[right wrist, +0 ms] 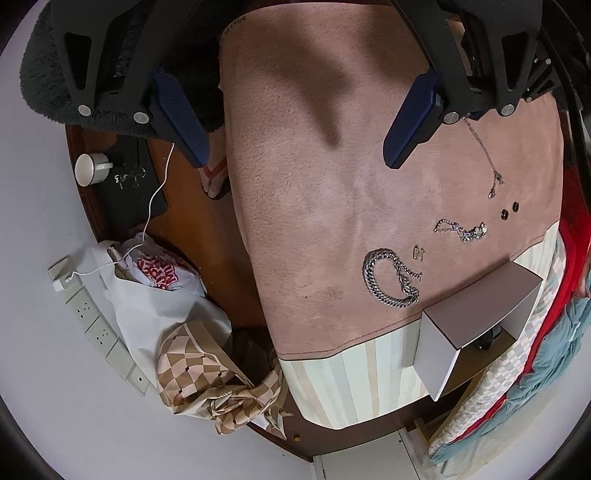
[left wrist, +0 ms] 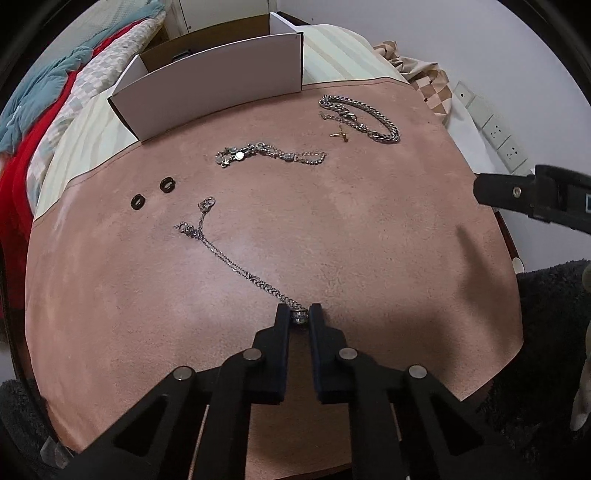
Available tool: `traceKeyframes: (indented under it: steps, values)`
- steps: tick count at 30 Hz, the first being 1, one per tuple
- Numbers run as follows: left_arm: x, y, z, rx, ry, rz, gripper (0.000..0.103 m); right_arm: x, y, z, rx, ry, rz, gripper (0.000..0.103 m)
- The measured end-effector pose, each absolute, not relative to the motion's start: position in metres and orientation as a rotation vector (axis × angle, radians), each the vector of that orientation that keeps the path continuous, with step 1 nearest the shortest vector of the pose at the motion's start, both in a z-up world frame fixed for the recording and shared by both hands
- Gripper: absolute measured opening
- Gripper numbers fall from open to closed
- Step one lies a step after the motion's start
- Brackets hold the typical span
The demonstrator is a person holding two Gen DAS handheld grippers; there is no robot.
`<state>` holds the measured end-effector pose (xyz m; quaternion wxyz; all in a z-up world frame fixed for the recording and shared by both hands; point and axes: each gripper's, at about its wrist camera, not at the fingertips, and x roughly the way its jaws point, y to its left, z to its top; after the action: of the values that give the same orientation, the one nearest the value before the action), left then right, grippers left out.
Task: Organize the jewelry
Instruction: 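Grasp the silver chain necklace with the left gripper while the right grasps the chain bracelet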
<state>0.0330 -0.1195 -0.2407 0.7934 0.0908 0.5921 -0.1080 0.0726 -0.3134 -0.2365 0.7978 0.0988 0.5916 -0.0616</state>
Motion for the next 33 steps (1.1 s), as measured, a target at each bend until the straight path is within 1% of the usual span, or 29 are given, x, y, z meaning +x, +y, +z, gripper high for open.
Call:
traceKeyframes:
  steps: [4, 8, 12, 15, 17, 18, 19, 21, 24, 25, 26, 27, 28, 29, 30, 33]
  values:
    - [0.037, -0.109, -0.237, 0.175, 1.273, -0.228, 0.007, 0.075, -0.313, -0.233, 0.221, 1.257, -0.124, 0.096]
    - [0.051, -0.092, -0.218, 0.148, 1.233, -0.211, 0.007, 0.079, -0.312, -0.227, 0.242, 1.24, -0.109, 0.096]
    - [0.077, -0.069, -0.195, 0.1, 1.187, -0.166, 0.007, 0.092, -0.308, -0.222, 0.28, 1.226, -0.062, 0.096]
    - [0.099, -0.058, -0.189, 0.071, 1.178, -0.147, 0.007, 0.108, -0.302, -0.221, 0.301, 1.209, -0.03, 0.095]
    - [0.112, -0.053, -0.188, 0.053, 1.176, -0.138, 0.007, 0.12, -0.297, -0.224, 0.303, 1.208, -0.007, 0.083]
    - [0.118, -0.048, -0.187, 0.048, 1.176, -0.134, 0.007, 0.128, -0.292, -0.226, 0.288, 1.211, -0.001, 0.08]
    - [0.125, -0.045, -0.188, 0.042, 1.178, -0.13, 0.007, 0.135, -0.288, -0.228, 0.268, 1.212, 0.0, 0.075]
    - [0.133, -0.041, -0.192, 0.031, 1.184, -0.125, 0.007, 0.148, -0.277, -0.234, 0.218, 1.219, 0.003, 0.071]
    - [0.141, -0.039, -0.196, 0.015, 1.201, -0.13, 0.007, 0.165, -0.267, -0.251, 0.158, 1.262, -0.019, 0.062]
    - [0.143, -0.04, -0.196, 0.012, 1.204, -0.133, 0.007, 0.168, -0.267, -0.256, 0.148, 1.277, -0.028, 0.056]
    - [0.143, -0.041, -0.196, 0.011, 1.205, -0.134, 0.007, 0.172, -0.266, -0.264, 0.14, 1.303, -0.037, 0.047]
    - [0.144, -0.042, -0.196, 0.018, 1.206, -0.14, 0.007, 0.173, -0.264, -0.268, 0.122, 1.305, -0.044, 0.046]
    - [0.144, -0.043, -0.196, 0.017, 1.208, -0.148, 0.007, 0.174, -0.261, -0.267, 0.092, 1.291, -0.045, 0.032]
    - [0.144, -0.044, -0.196, 0.017, 1.209, -0.154, 0.007, 0.175, -0.257, -0.266, 0.078, 1.289, -0.025, 0.011]
    - [0.143, -0.046, -0.195, 0.02, 1.207, -0.161, 0.007, 0.174, -0.254, -0.267, 0.08, 1.296, -0.018, 0.008]
    - [0.143, -0.051, -0.19, 0.01, 1.192, -0.188, 0.007, 0.169, -0.249, -0.266, 0.097, 1.291, 0.005, 0.007]
